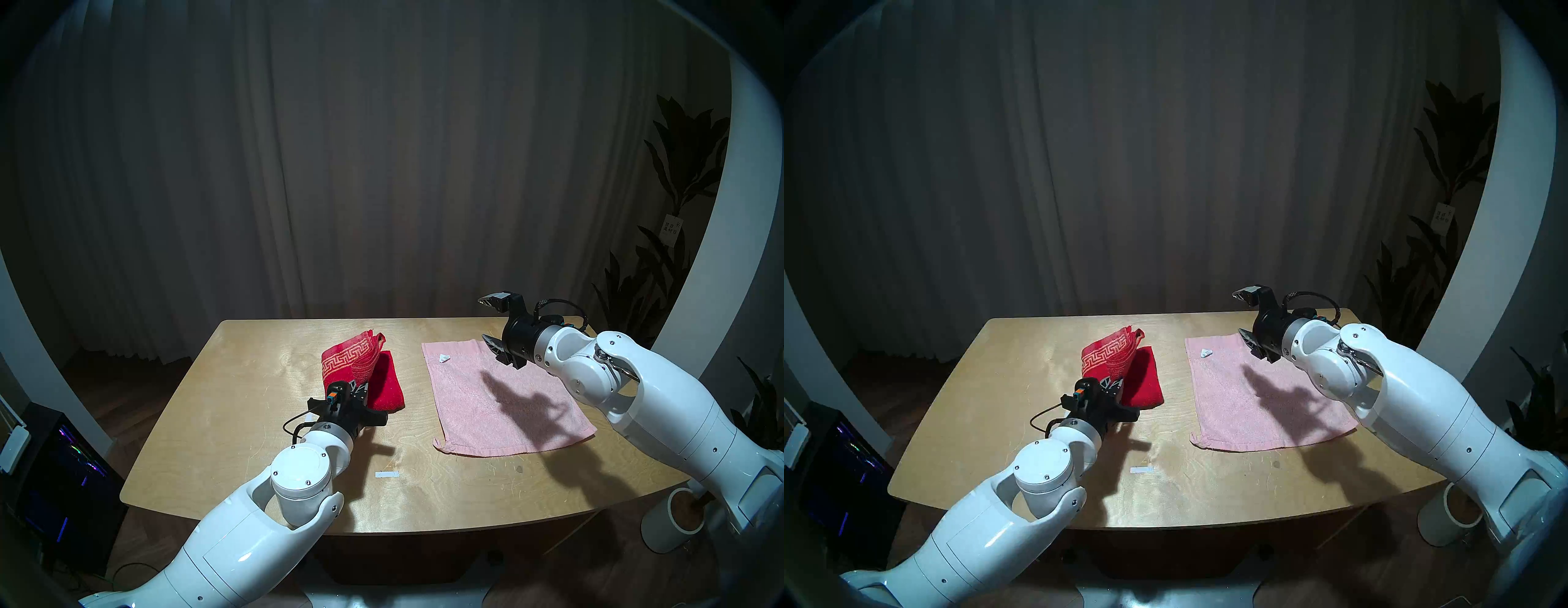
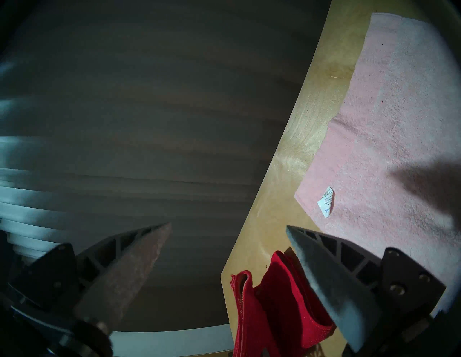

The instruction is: Fold each towel twice and stack them on table

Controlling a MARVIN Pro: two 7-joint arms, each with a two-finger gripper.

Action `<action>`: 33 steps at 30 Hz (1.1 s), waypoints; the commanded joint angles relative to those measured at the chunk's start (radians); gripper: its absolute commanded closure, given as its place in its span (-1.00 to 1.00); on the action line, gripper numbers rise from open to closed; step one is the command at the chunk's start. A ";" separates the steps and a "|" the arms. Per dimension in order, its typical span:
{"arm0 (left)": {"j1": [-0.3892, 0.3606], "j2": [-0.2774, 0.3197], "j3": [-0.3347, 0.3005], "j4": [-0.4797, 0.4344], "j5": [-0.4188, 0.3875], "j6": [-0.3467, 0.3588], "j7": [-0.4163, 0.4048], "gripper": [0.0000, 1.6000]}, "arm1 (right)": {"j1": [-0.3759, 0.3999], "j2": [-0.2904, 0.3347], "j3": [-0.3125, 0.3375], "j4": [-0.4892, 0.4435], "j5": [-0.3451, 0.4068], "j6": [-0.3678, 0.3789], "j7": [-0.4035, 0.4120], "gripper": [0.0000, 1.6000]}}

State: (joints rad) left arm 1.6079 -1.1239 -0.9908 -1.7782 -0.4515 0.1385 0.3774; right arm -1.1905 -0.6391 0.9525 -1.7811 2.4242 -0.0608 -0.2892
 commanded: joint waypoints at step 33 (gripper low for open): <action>-0.058 -0.106 -0.040 0.075 -0.307 -0.002 -0.190 -1.00 | 0.025 0.034 0.035 -0.016 0.017 -0.009 0.015 -1.00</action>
State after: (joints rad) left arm 1.5824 -1.1976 -1.0119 -1.7099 -0.7259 0.1295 0.1898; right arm -1.1844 -0.6085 0.9705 -1.7763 2.4387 -0.0628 -0.2742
